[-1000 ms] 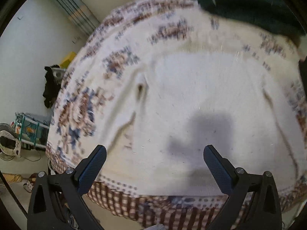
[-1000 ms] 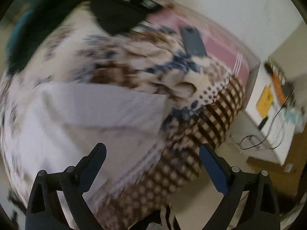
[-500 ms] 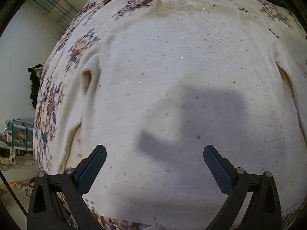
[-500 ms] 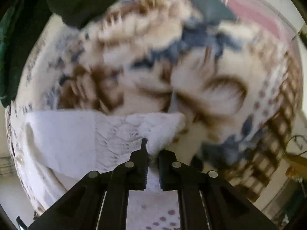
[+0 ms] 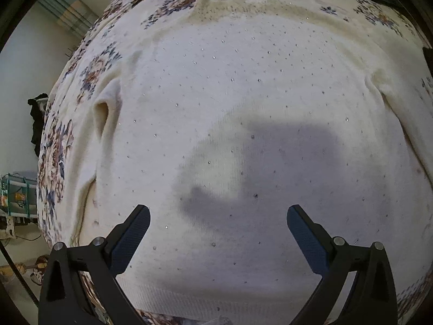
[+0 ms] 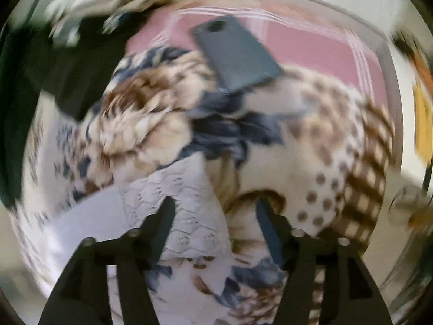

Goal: Fold small clothes
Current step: 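Grasp the sweater's sleeve cuff with the right gripper while the left tool hovers over the sweater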

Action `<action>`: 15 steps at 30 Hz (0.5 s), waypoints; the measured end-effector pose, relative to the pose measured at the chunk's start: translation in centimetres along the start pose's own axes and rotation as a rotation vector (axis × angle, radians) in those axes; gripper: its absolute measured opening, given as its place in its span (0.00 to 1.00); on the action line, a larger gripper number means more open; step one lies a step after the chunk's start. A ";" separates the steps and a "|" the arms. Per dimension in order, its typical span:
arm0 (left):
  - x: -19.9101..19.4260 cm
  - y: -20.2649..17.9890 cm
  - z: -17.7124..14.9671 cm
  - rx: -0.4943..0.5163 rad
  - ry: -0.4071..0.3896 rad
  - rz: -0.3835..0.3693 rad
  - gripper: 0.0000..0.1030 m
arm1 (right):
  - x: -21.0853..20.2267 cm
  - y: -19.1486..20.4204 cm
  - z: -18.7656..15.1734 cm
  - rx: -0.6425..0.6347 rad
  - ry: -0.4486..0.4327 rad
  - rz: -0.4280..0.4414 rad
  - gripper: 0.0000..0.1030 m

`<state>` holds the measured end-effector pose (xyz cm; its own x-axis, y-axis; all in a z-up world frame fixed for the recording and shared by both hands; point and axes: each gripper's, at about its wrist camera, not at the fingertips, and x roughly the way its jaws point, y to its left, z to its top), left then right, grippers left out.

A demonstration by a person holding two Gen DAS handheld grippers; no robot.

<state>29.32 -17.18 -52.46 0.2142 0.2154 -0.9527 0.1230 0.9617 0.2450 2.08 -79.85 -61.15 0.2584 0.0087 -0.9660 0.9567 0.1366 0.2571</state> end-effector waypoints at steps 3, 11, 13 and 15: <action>0.8 0.6 -0.3 -0.009 0.015 0.006 1.00 | 2.0 -2.5 -0.8 0.157 0.069 0.126 0.67; 3.4 4.9 -0.5 -0.116 0.051 0.031 1.00 | 4.3 1.5 -2.6 0.187 0.027 0.182 0.11; 3.9 6.5 -0.4 -0.155 0.056 0.037 1.00 | 3.0 4.1 -3.0 0.127 0.000 0.197 0.11; 4.4 8.5 -0.5 -0.202 0.056 0.045 1.00 | 1.0 8.6 -4.1 0.024 -0.014 0.216 0.11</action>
<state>30.87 -7.93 -54.65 0.1599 0.2628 -0.9515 -0.0833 0.9641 0.2523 10.01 -74.58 -60.01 0.4597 0.0213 -0.8878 0.8817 0.1090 0.4591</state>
